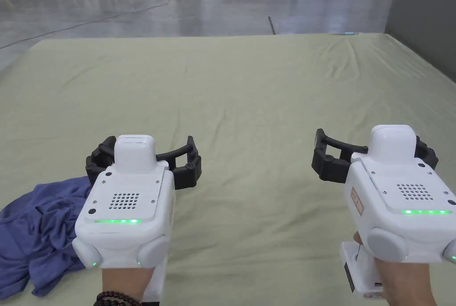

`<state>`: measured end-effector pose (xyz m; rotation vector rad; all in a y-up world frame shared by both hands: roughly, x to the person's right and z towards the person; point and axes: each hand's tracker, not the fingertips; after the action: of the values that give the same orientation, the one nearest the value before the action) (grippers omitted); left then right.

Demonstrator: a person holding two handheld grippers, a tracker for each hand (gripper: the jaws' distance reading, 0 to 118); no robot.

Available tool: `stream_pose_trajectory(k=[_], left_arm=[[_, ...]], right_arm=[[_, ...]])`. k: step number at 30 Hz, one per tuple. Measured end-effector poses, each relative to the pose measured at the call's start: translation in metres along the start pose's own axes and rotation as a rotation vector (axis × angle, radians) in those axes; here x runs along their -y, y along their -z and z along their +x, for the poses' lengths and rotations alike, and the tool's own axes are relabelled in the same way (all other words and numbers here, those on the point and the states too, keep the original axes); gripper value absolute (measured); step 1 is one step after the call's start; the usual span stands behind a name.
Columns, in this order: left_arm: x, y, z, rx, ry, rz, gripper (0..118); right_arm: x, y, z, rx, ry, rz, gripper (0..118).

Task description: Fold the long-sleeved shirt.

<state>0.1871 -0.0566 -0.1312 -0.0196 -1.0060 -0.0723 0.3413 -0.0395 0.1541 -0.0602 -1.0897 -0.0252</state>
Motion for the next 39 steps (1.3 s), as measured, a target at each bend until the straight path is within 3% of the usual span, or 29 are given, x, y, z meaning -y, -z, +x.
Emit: stream_pose_trajectory(k=[39], left_arm=[[0.0048, -0.0024, -0.005, -0.025, -0.003, 0.01, 118]], right_arm=[[0.0037, -0.0025, -0.0073, -0.018, -0.049, -0.004, 118]])
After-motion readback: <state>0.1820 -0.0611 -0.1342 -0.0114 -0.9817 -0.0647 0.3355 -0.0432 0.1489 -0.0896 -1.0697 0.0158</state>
